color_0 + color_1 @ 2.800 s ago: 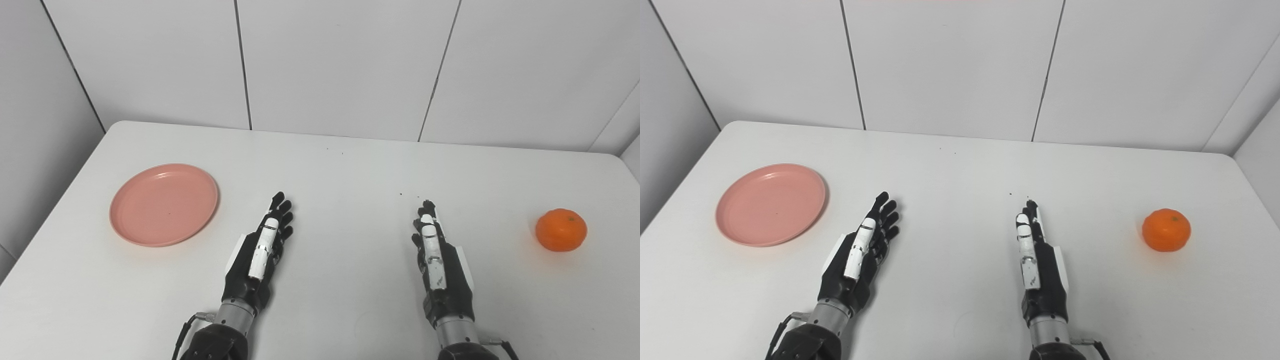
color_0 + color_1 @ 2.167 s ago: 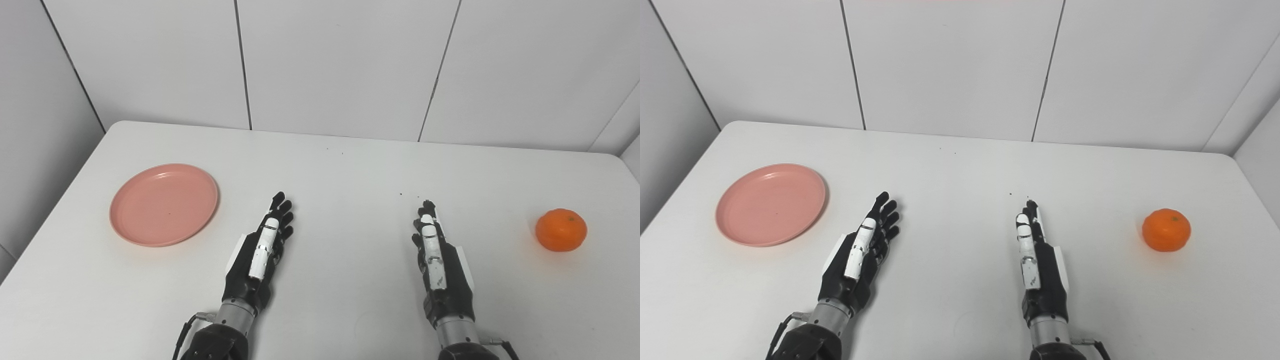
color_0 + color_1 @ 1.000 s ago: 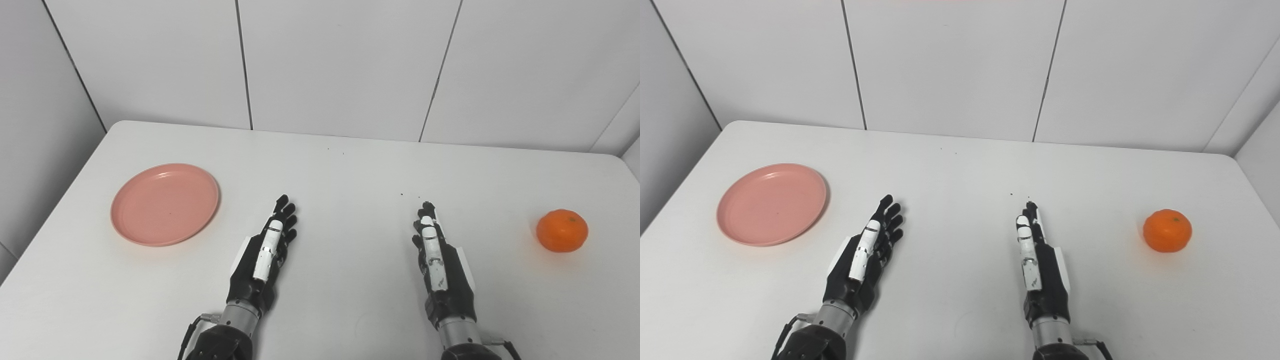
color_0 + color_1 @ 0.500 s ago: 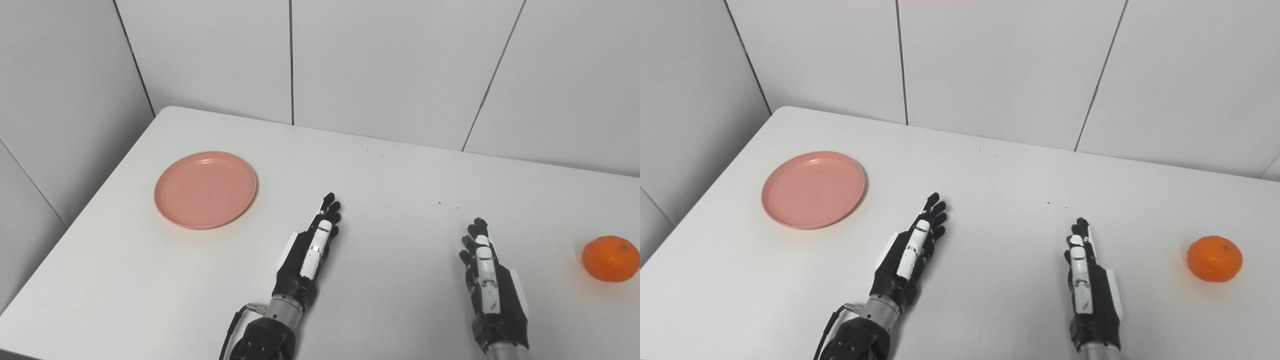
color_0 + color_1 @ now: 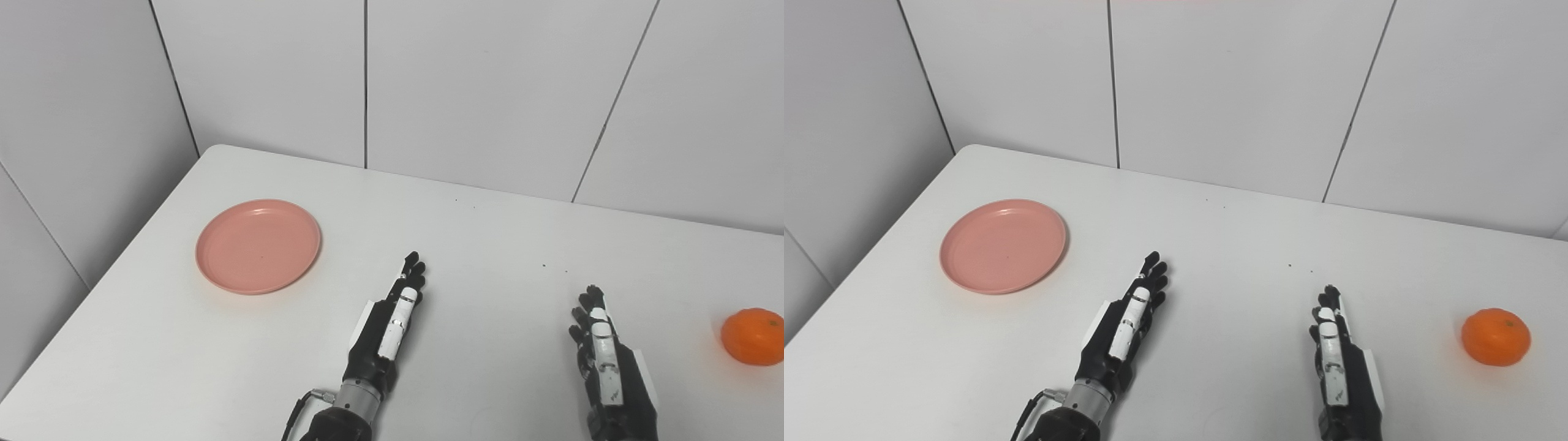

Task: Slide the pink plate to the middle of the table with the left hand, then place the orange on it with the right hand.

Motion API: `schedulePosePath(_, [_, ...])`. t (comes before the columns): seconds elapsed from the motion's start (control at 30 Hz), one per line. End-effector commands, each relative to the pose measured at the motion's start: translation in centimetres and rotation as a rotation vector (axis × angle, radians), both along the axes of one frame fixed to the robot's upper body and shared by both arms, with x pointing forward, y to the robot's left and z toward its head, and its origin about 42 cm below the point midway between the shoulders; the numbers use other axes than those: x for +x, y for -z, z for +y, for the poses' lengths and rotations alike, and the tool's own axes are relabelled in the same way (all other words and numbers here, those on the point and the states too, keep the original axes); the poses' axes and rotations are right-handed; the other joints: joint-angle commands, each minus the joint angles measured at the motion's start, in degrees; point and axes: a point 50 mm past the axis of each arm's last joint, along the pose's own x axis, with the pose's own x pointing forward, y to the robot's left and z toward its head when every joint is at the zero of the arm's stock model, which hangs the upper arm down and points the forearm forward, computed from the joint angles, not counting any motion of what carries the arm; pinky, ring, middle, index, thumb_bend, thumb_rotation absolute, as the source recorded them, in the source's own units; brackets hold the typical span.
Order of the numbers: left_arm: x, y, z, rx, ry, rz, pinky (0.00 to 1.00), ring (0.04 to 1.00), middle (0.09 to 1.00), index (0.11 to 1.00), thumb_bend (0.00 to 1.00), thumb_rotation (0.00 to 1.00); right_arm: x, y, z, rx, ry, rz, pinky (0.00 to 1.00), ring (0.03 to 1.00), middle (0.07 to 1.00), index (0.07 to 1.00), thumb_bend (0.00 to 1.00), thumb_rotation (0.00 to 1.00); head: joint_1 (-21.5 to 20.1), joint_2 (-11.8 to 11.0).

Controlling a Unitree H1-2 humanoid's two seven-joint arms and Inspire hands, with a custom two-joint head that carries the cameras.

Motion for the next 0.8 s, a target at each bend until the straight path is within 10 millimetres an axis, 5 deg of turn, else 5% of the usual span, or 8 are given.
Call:
schedulePosePath(0.0, [0.5,-1.2,-1.1,-0.028,0.020,-0.053,1.00,1.000,1.000,1.000,0.39,1.00,0.1,-1.4,0.0,0.016,-0.003,-0.080,1.00,1.000,1.000,1.000,0.26,1.00,0.02,0.00])
schedulePosePath(0.77, [1.8,-2.9,0.4,0.022,0.029,-0.120,1.00,1.000,1.000,1.000,0.45,1.00,0.3,-1.1,0.1,0.009,-0.013,-0.080,1.00,1.000,1.000,1.000,0.25,1.00,1.44,-0.58])
